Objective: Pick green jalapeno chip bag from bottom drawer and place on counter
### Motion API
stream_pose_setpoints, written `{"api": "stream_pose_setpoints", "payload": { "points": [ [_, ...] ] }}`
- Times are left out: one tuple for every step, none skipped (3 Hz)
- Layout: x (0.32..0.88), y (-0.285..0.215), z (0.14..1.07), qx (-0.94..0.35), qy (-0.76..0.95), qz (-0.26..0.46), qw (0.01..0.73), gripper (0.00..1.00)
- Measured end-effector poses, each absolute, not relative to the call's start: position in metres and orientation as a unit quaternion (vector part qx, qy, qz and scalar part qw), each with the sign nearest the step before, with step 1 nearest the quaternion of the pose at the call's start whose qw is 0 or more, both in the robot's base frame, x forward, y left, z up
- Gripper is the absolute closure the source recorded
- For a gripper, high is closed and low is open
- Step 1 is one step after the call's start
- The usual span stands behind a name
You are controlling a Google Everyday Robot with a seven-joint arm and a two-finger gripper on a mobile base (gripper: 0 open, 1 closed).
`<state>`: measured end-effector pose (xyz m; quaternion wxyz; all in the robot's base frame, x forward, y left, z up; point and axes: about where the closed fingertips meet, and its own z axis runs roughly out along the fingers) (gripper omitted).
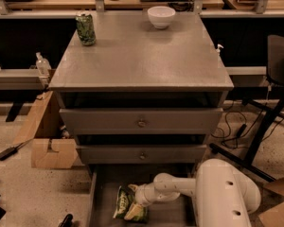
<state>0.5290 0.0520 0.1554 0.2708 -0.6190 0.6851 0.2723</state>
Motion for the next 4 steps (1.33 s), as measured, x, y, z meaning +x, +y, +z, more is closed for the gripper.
{"api": "stream_pose_setpoints", "payload": {
  "points": [
    [0.523, 0.070, 0.137, -0.638, 0.679, 0.270, 0.241, 0.41],
    [0.518, 0.079, 0.137, -0.655, 0.673, 0.260, 0.226, 0.64],
    [0.506, 0.081, 0.175, -0.660, 0.662, 0.264, 0.239, 0.86],
    [0.490, 0.057, 0.252, -0.661, 0.646, 0.266, 0.275, 1.00]
  ]
}}
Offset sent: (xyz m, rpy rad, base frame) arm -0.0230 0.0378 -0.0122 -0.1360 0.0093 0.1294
